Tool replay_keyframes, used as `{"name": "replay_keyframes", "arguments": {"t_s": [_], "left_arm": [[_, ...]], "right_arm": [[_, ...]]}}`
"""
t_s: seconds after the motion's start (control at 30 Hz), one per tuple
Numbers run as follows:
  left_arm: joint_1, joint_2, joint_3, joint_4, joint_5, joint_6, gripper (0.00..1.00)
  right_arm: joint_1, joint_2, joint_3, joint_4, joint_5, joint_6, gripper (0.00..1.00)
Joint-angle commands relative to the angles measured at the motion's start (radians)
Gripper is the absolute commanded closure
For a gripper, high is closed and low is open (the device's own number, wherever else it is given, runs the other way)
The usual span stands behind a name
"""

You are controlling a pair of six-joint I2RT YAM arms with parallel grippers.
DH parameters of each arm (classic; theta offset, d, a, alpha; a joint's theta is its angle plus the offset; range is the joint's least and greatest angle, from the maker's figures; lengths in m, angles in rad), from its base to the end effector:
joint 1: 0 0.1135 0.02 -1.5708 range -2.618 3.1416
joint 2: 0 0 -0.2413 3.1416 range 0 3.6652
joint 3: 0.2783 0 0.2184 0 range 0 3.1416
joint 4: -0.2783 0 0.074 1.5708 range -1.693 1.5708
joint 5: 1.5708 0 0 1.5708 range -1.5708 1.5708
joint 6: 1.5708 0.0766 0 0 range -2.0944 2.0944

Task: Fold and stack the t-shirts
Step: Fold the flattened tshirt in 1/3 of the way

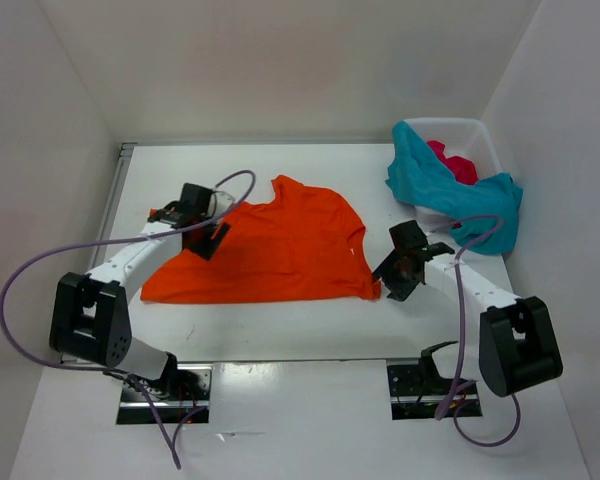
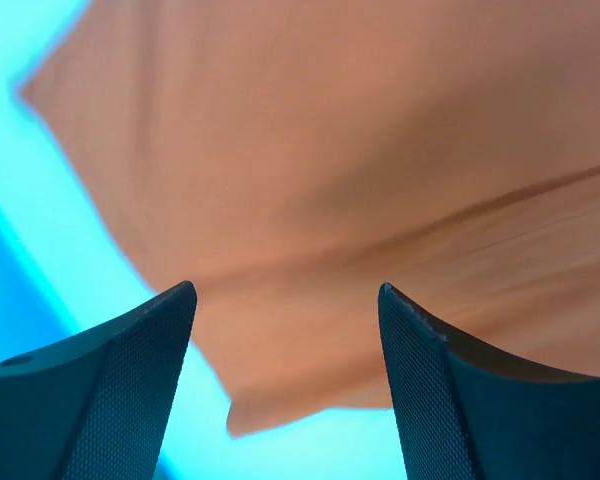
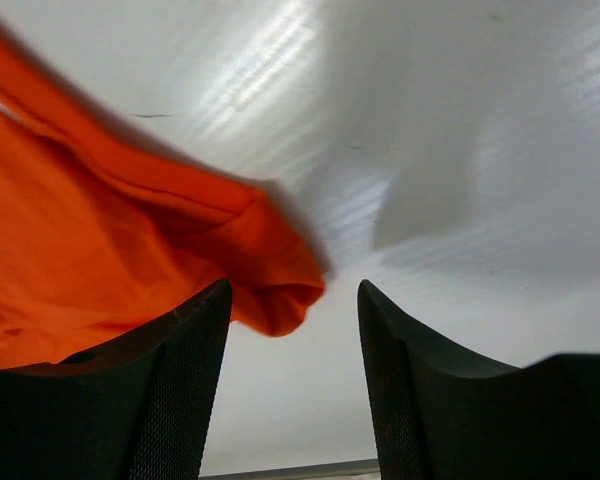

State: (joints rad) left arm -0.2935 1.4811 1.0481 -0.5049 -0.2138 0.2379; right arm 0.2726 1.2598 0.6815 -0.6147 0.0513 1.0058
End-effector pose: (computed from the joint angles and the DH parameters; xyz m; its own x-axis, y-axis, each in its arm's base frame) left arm 0.2940 -0.0719 0.2002 -0.7118 0.4557 -0.5345 0.3399 0.8894 0.3057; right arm 0.2036 0.0528 0.1388 -0.6910 0.6827 -0.2378 0.6218 0.7290 0.2860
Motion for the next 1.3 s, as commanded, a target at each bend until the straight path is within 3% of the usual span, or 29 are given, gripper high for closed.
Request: {"name": "replay_keyframes", "arguments": {"t_s": [0.0,0.2,0.37,0.47,0.53,0.57,0.63,0.67,0.83,1.03,1.07,1.2,1.27], "left_arm": [[0.111,-0.051,-0.141,-0.07,-0.104,-0.005,0.19],[0.324,-0.122,-0.286,-0.08,-0.148,0.027,0.19],[0.349,-0.122,-0.373,0.043,-0.268,0.19,0.19],[0.376,-0.069,-0.373,0.043,-0.254,0.199,0.18],[0.401,-0.035,-0.373,0.055,-0.254,0.221,0.18],[0.442,0.003,-0.382,0.09,-0.254,0.247,0.18],[0.491,0.048,-0.393,0.123,-0.254,0.274,0.2],[0.535,0.088,-0.393,0.132,-0.254,0.287,0.22],[0.6,0.122,-0.369,0.132,-0.233,0.337,0.31],[0.6,0.062,-0.356,0.037,-0.193,0.347,0.3],[0.6,0.062,-0.344,0.02,-0.179,0.347,0.3],[0.6,0.028,-0.303,-0.072,-0.161,0.336,0.26],[0.6,0.028,-0.255,-0.13,-0.151,0.295,0.25]], "right_arm": [[0.008,0.029,-0.037,0.018,0.004,0.013,0.41],[0.017,0.047,-0.046,0.018,-0.024,0.001,0.44],[0.017,0.078,-0.037,0.029,-0.045,-0.021,0.46],[0.027,0.09,-0.046,0.05,-0.061,-0.021,0.47],[0.037,0.09,-0.046,0.05,-0.051,-0.012,0.54],[0.037,0.09,-0.046,0.05,-0.041,-0.012,0.75],[0.037,0.101,-0.046,0.05,-0.041,-0.012,1.0],[0.037,0.101,-0.037,0.038,-0.041,-0.001,1.0],[0.037,-0.054,-0.023,-0.091,0.051,0.066,1.0],[0.086,-0.086,-0.034,-0.172,0.05,0.132,1.0],[0.109,-0.073,-0.025,-0.187,0.061,0.145,0.96],[0.129,-0.06,-0.005,-0.211,0.061,0.157,0.43],[0.129,-0.069,0.027,-0.243,0.084,0.166,0.43]]}}
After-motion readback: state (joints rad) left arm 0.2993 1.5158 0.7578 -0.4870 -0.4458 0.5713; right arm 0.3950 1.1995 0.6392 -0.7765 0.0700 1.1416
